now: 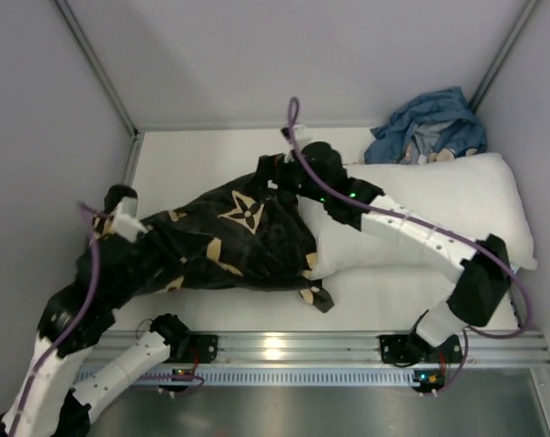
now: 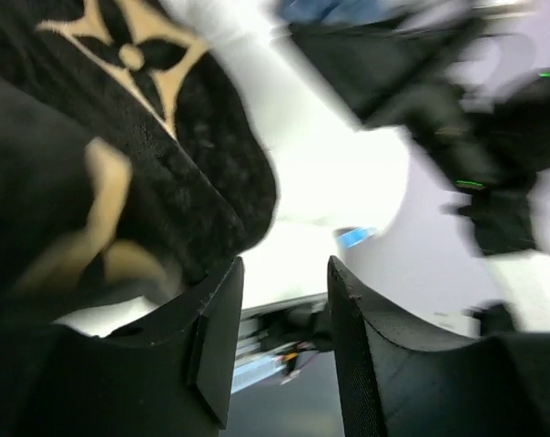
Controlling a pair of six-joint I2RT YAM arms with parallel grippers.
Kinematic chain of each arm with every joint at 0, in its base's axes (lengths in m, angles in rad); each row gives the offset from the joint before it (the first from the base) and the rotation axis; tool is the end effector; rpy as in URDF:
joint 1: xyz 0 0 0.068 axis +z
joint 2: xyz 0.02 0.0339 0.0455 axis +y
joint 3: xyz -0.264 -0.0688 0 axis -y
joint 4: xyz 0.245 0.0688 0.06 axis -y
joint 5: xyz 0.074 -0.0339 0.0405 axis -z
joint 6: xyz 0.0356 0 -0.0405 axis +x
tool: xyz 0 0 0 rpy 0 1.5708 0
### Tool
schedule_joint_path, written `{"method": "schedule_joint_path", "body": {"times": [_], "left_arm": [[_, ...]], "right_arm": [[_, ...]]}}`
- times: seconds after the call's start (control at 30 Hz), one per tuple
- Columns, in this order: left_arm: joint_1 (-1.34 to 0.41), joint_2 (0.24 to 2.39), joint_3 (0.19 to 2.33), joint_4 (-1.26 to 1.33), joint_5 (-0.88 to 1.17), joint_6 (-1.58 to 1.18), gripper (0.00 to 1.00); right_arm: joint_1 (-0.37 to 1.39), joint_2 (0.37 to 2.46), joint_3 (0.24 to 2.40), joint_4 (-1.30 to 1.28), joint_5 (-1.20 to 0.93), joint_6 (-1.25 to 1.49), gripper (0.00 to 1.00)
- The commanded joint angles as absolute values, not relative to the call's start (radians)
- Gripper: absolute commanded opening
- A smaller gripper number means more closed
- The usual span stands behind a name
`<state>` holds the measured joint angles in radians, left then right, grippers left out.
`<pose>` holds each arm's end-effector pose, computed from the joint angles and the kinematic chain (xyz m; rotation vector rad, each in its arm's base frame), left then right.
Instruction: Remove the pillowcase from the pillow
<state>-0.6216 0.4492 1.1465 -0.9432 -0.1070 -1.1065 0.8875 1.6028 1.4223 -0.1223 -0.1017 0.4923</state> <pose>0.0328 -0.0188 0.4048 -0.5511 1.8866 -1.0966 0.2401 0.3006 0.3598 -0.4677 1.9535 1.0182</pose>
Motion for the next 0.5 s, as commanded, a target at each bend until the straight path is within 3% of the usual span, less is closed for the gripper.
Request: {"method": "schedule_joint_path", "body": {"times": [0.0,0.13,0.27,0.47], "left_arm": [[-0.617,0.679,1.124,-0.924,-0.014,-1.014,0.46],[-0.617,0.669,1.118,-0.862,-0.072,-0.997,0.43],[-0.617,0.635,1.075,-0.859,-0.130,-1.019,0.35],[-0.617,0.699,0.904,-0.766,-0.057,-1.048,0.32]], "right_arm": [[0.876,1.465,1.350,-0.205,-0.006,0.468,0.99],[0.876,1.346,1.195,-0.185,-0.090,0.454,1.00],[0.873,1.261,1.074,-0.161,-0.031,0.499,0.99],[0.871,1.362,1.063,-0.115,-0.147,0.517,0.98]]}}
